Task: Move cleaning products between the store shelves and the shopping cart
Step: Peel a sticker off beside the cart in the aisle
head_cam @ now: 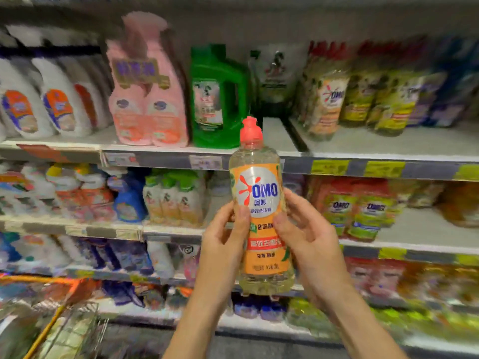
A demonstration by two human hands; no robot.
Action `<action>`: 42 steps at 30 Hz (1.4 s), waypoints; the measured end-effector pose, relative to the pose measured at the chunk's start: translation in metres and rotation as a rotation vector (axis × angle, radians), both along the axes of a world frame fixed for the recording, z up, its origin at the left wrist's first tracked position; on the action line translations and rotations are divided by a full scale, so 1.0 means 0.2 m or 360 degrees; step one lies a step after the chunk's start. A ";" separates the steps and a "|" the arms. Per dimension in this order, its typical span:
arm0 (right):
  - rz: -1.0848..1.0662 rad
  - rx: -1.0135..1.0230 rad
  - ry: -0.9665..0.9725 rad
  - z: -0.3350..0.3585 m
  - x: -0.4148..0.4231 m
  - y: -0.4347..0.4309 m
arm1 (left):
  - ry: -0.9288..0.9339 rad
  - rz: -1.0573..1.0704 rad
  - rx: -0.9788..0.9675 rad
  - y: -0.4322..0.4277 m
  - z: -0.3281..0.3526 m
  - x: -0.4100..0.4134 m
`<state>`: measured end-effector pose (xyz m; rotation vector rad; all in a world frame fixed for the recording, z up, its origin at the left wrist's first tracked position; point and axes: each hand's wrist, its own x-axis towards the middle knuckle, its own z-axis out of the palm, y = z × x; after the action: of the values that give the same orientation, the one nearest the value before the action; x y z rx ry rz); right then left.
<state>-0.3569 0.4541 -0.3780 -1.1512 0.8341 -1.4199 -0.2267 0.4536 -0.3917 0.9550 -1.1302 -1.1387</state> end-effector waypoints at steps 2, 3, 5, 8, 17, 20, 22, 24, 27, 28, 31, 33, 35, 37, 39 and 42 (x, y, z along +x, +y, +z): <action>-0.0045 -0.0037 0.0030 0.01 -0.18 -0.01 | -0.0027 -0.0040 -0.0014 -0.01 0.02 -0.18; -0.0072 -0.0049 0.0038 0.02 -0.27 -0.01 | -0.0045 -0.0065 -0.0030 -0.02 0.03 -0.27; -0.0115 -0.0068 0.0060 0.04 -0.43 -0.02 | -0.0055 -0.0112 -0.0061 -0.05 0.06 -0.43; -0.0119 -0.0067 0.0082 0.06 -0.62 -0.05 | -0.0063 -0.0171 -0.0081 -0.09 0.10 -0.62; -0.0135 -0.0166 0.0158 0.10 -0.93 -0.29 | -0.0214 -0.0176 -0.0141 -0.39 0.15 -0.94; -0.0188 -0.0189 0.0090 0.10 -0.97 -0.42 | -0.0303 -0.0174 -0.0221 -0.53 0.19 -0.98; -0.0244 -0.0228 0.0047 0.10 -0.98 -0.51 | -0.0340 -0.0207 -0.0273 -0.62 0.21 -1.00; -0.0297 -0.0271 0.0026 0.12 -0.98 -0.61 | -0.0266 -0.0303 -0.0274 -0.72 0.25 -1.01; -0.0411 -0.0318 -0.0033 0.15 -1.00 -0.75 | -0.0270 -0.0399 -0.0352 -0.86 0.27 -1.03; -0.0429 -0.0321 -0.0082 0.17 -1.00 -0.80 | -0.0279 -0.0408 -0.0368 -0.91 0.27 -1.03; -0.0509 -0.0315 -0.0152 0.20 -1.03 -0.92 | -0.0340 -0.0392 -0.0421 -1.03 0.25 -1.05; -0.0536 -0.0330 -0.0154 0.21 -1.05 -0.98 | -0.0419 -0.0335 -0.0517 -1.09 0.25 -1.07; -0.0551 -0.0357 -0.0122 0.22 -1.07 -1.04 | -0.0471 -0.0225 -0.0622 -1.12 0.26 -1.09; -0.0542 -0.0380 -0.0072 0.22 -1.08 -1.09 | -0.0485 -0.0129 -0.0698 -1.14 0.27 -1.12; -0.0516 -0.0415 -0.0005 0.19 -1.08 -1.16 | -0.0504 -0.0038 -0.0771 -1.16 0.27 -1.13; -0.0417 -0.0416 0.0117 0.16 -1.08 -1.24 | -0.0590 0.0015 -0.0771 -1.15 0.25 -1.17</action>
<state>-0.5739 0.2053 -0.3467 -1.3337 0.8943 -1.7504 -0.4602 0.2237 -0.3424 0.8000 -1.6081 -0.6401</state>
